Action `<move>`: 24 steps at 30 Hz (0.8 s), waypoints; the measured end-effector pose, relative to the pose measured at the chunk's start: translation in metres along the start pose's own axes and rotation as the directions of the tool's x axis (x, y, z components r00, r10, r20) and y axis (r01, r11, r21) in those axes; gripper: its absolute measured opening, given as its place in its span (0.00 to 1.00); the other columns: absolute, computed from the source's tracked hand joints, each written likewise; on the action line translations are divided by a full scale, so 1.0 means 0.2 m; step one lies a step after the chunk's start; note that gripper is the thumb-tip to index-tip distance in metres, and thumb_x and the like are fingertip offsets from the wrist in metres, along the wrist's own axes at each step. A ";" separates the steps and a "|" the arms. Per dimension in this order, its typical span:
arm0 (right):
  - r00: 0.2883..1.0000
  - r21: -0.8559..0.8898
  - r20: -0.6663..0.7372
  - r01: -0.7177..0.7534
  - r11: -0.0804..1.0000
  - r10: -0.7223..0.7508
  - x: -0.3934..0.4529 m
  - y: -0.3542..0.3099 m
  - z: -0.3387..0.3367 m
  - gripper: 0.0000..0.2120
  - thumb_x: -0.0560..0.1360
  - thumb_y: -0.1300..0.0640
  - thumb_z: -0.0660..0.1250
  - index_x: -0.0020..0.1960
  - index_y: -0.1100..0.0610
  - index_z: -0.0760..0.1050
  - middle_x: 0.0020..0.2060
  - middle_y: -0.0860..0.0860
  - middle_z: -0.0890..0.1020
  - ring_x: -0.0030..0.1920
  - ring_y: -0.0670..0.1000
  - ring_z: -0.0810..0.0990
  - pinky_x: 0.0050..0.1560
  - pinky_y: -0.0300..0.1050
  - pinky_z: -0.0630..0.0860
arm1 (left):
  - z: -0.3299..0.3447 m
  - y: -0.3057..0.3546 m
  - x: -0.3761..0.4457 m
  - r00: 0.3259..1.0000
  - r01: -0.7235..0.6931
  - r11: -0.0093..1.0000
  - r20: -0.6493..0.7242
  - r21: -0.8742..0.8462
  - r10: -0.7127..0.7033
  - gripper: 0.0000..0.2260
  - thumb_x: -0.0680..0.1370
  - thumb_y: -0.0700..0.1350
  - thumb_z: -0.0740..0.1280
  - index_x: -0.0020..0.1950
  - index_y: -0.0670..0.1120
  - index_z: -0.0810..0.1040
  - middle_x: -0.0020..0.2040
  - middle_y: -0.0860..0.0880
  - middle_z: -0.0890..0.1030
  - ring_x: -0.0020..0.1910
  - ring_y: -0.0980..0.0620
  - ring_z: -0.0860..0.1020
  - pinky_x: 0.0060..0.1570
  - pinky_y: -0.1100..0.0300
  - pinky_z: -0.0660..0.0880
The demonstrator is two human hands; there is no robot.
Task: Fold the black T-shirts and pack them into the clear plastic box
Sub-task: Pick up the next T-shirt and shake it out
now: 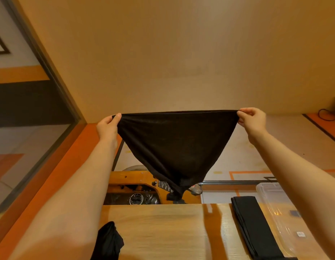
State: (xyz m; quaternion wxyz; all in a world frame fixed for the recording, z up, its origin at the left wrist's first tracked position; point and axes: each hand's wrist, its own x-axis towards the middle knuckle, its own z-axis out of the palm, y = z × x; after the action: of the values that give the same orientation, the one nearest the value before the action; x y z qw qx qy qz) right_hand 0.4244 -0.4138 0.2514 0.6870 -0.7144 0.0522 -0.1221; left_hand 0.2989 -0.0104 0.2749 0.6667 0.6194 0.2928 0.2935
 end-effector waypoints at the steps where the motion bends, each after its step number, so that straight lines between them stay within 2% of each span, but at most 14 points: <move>1: 1.000 -0.007 -0.009 0.011 1.000 -0.011 0.00 -0.01 -0.01 0.05 0.78 0.64 0.67 0.54 0.61 0.77 0.42 0.51 0.80 0.47 0.52 0.81 0.49 0.42 0.80 | 0.00 0.01 0.00 1.000 -0.008 1.000 0.014 -0.006 0.008 0.11 0.76 0.44 0.71 0.57 0.41 0.80 0.51 0.47 0.81 0.53 0.51 0.79 0.55 0.56 0.77; 5: 0.999 -0.017 -0.044 0.029 0.999 -0.029 -0.07 0.00 -0.05 0.05 0.77 0.64 0.69 0.52 0.60 0.78 0.40 0.50 0.80 0.46 0.52 0.80 0.49 0.43 0.79 | -0.02 -0.01 -0.06 0.998 -0.006 1.000 0.056 -0.007 0.006 0.08 0.77 0.44 0.70 0.55 0.44 0.80 0.45 0.52 0.80 0.45 0.56 0.78 0.41 0.65 0.75; 7: 0.998 -0.007 -0.055 0.012 1.000 -0.013 -0.14 0.03 -0.08 0.06 0.77 0.65 0.69 0.53 0.61 0.79 0.41 0.51 0.80 0.47 0.52 0.80 0.47 0.41 0.80 | -0.05 -0.05 -0.10 0.997 0.016 1.000 0.075 -0.002 -0.016 0.08 0.77 0.44 0.69 0.55 0.44 0.80 0.45 0.52 0.80 0.44 0.57 0.78 0.38 0.66 0.73; 10: 0.996 0.011 -0.080 -0.042 0.999 0.042 -0.27 0.09 -0.12 0.06 0.77 0.65 0.67 0.54 0.61 0.79 0.42 0.52 0.80 0.47 0.53 0.81 0.45 0.40 0.80 | -0.13 -0.13 -0.18 0.995 0.035 0.999 0.098 0.024 -0.037 0.08 0.78 0.43 0.69 0.56 0.43 0.80 0.48 0.50 0.80 0.49 0.53 0.78 0.45 0.63 0.74; 13: 0.989 -0.016 -0.131 -0.075 0.997 0.072 -0.43 0.18 -0.17 0.07 0.78 0.65 0.66 0.56 0.65 0.78 0.43 0.52 0.80 0.49 0.54 0.80 0.47 0.41 0.80 | -0.22 -0.23 -0.27 0.992 0.028 0.992 0.121 0.123 -0.043 0.05 0.78 0.44 0.68 0.53 0.44 0.80 0.49 0.48 0.80 0.51 0.50 0.77 0.51 0.58 0.73; 19: 0.982 -0.052 -0.130 -0.148 0.988 0.140 -0.76 0.33 -0.29 0.08 0.78 0.65 0.66 0.57 0.65 0.77 0.48 0.57 0.80 0.51 0.55 0.80 0.53 0.48 0.80 | -0.43 -0.40 -0.47 0.982 0.058 0.981 0.167 0.183 -0.089 0.04 0.79 0.43 0.67 0.52 0.45 0.80 0.46 0.51 0.80 0.48 0.54 0.77 0.49 0.60 0.73; 24: 0.980 -0.152 -0.100 -0.189 0.970 0.175 -1.05 0.46 -0.38 0.07 0.78 0.64 0.67 0.56 0.63 0.78 0.46 0.56 0.81 0.48 0.55 0.80 0.50 0.51 0.81 | -0.65 -0.57 -0.64 0.964 0.127 0.956 0.195 0.263 -0.182 0.08 0.78 0.44 0.68 0.56 0.43 0.80 0.51 0.48 0.80 0.52 0.49 0.78 0.52 0.55 0.77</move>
State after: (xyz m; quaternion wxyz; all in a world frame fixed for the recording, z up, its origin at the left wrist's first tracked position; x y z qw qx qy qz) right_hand 0.2112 -0.4414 0.1411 0.6327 -0.7537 0.1564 -0.0844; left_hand 0.1206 -0.0282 0.1565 0.6328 0.7012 0.3007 0.1318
